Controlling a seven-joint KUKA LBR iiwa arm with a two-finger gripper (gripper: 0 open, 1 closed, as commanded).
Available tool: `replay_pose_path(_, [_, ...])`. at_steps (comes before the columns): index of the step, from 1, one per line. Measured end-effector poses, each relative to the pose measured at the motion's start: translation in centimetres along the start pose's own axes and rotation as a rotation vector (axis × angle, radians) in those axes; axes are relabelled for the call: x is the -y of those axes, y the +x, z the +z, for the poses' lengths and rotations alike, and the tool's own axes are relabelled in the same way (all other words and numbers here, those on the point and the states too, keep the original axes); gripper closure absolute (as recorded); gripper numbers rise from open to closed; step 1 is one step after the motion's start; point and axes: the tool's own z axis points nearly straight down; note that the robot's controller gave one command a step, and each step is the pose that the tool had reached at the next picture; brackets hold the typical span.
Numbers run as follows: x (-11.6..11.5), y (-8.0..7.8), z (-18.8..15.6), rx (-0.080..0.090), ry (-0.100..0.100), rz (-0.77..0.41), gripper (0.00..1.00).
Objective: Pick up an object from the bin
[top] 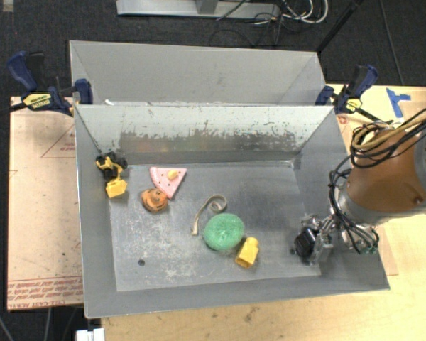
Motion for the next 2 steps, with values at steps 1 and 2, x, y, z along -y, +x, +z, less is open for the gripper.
replay_pose_path(1, [-1.6,-0.7,-5.7,-0.018,-0.005,-0.007,1.0])
replay_pose_path(2, [-1.6,-1.9,-13.3,-0.015,-0.004,-0.011,1.0])
